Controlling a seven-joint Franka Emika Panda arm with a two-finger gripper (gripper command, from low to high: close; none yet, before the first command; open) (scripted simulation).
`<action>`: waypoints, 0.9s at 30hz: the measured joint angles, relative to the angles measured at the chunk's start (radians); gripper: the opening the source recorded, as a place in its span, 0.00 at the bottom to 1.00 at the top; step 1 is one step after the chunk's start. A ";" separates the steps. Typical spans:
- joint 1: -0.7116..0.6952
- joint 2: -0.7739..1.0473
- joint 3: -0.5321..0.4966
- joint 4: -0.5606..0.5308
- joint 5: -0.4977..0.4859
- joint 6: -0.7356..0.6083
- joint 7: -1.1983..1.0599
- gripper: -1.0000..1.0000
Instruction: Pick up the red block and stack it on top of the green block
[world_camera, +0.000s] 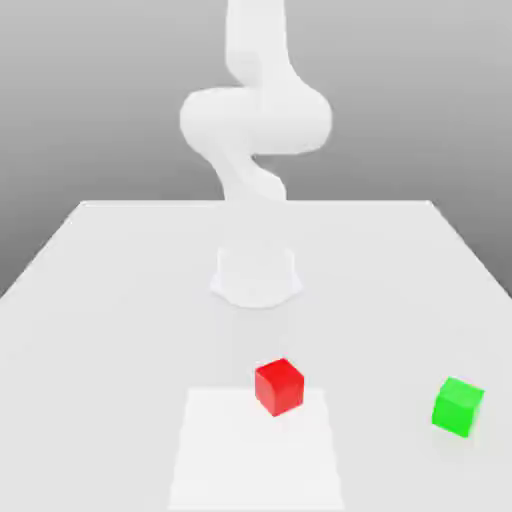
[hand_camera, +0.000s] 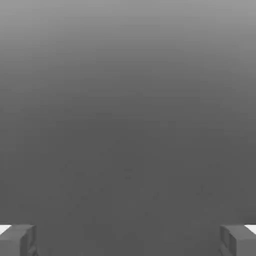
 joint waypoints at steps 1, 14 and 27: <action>0.008 0.029 -0.002 -0.032 -0.004 0.024 -0.019 0.50; 0.111 0.420 -0.055 -0.459 -0.032 0.340 -0.291 0.50; 0.115 0.902 -0.017 -0.547 0.049 0.725 -0.453 0.00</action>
